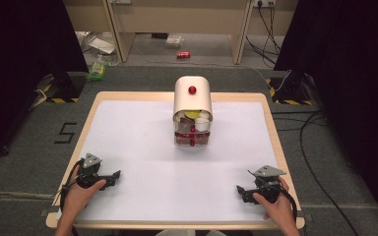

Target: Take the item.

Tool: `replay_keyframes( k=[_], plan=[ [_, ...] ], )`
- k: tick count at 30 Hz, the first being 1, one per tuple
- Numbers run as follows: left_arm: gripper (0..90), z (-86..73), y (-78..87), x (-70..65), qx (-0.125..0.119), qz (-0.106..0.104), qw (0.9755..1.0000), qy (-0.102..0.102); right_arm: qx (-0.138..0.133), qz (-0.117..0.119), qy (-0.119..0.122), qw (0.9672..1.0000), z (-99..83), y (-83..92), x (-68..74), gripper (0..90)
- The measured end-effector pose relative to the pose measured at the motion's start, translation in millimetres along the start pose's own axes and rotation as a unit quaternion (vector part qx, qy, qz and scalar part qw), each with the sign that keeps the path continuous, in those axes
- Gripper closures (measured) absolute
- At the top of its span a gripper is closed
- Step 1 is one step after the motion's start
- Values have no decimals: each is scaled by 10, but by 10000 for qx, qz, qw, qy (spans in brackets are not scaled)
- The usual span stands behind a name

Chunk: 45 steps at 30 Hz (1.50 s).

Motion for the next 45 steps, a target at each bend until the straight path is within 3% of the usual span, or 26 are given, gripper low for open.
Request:
replay_keyframes(
  k=[7,9,10,11,12,13,15,17,23,34,45],
  plan=[
    [89,0,0,0,1,-1,10000,0,-10,-5,16,10000,3,5,4,11],
    [89,0,0,1,0,-2,10000,-1,-119,27,6,9999,17,16,16,143],
    [89,0,0,1,0,-2,10000,-1,-119,27,6,9999,17,16,16,143],
    [89,0,0,1,-1,-3,10000,-1,-198,54,43,9998,32,23,20,218],
    [89,0,0,1,0,-3,10000,-1,-278,87,73,9995,66,33,36,135],
    [89,0,0,1,0,-3,10000,0,-301,77,79,9995,80,36,51,131],
    [89,0,0,1,1,-3,10000,-1,-382,143,149,9991,115,43,80,192],
    [89,0,0,1,3,-2,10000,-1,-453,181,222,9986,153,46,117,148],
    [89,0,0,0,2,0,10000,-2,-696,326,464,9960,352,0,221,157],
    [89,0,0,0,2,-1,10000,0,-883,485,716,9923,644,-100,387,162],
    [89,0,0,1,-2,-2,10000,0,-1229,702,954,9853,1053,-139,591,172]
  ],
)
Point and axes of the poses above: each handheld gripper's, and its own axes: y roughly backward along the jaws, z roughly out of its top, x roughly to its left, the point moved 3 cm from there along -y, roughly forward along the jaws, and after that the axes turned 12 degrees about -x, right-handed, at the moved point
